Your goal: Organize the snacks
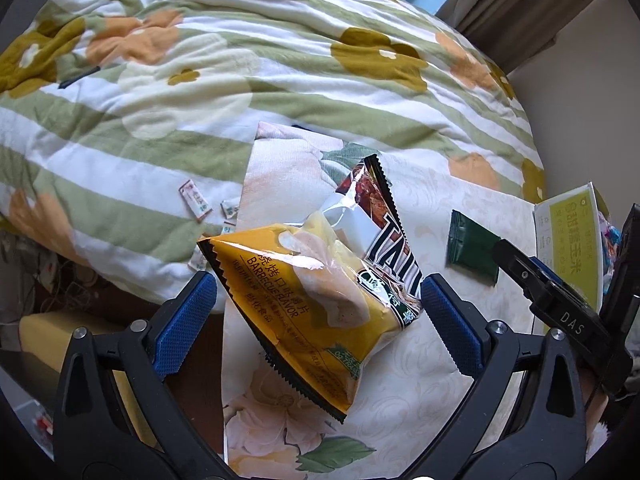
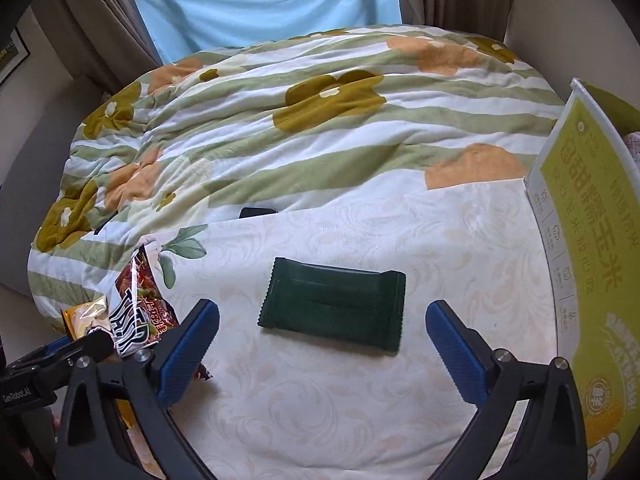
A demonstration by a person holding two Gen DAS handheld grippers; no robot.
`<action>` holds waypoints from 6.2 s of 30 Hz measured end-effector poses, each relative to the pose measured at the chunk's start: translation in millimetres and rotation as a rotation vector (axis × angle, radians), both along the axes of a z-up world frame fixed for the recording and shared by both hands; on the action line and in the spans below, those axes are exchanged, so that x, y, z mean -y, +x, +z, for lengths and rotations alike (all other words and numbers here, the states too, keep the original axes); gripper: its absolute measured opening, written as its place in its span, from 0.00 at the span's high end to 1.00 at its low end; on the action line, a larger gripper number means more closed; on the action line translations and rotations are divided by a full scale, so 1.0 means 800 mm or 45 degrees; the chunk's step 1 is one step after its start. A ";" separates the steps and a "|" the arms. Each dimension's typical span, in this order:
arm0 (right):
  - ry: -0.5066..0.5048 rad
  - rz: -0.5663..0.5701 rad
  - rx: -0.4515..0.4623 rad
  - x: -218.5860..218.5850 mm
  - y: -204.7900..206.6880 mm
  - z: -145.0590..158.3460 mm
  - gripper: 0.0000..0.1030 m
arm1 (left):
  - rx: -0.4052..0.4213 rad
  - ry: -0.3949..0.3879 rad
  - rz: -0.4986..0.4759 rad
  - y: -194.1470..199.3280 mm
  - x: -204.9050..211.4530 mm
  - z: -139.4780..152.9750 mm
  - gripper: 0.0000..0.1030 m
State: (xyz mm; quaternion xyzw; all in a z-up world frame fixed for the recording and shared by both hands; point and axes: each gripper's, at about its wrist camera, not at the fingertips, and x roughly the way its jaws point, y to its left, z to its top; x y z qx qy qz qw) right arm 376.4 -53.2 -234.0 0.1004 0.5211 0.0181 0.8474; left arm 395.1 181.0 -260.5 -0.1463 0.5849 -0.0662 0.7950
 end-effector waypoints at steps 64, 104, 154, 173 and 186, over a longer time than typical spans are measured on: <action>-0.032 -0.095 0.332 0.029 -0.041 0.108 0.41 | 0.313 -0.107 -0.165 -0.004 0.083 0.149 0.40; 0.017 -0.205 0.407 0.427 -0.299 0.195 0.41 | 0.407 -0.029 -0.361 -0.222 0.462 0.197 0.01; -0.178 -0.052 0.619 0.241 -0.443 0.282 0.01 | 0.835 0.357 -0.084 -0.470 0.259 0.345 0.00; -0.180 -0.051 0.646 0.232 -0.449 0.285 0.01 | 0.855 0.372 -0.076 -0.469 0.254 0.350 0.00; -0.185 -0.048 0.636 0.228 -0.445 0.283 0.01 | 0.855 0.380 -0.066 -0.467 0.252 0.349 0.00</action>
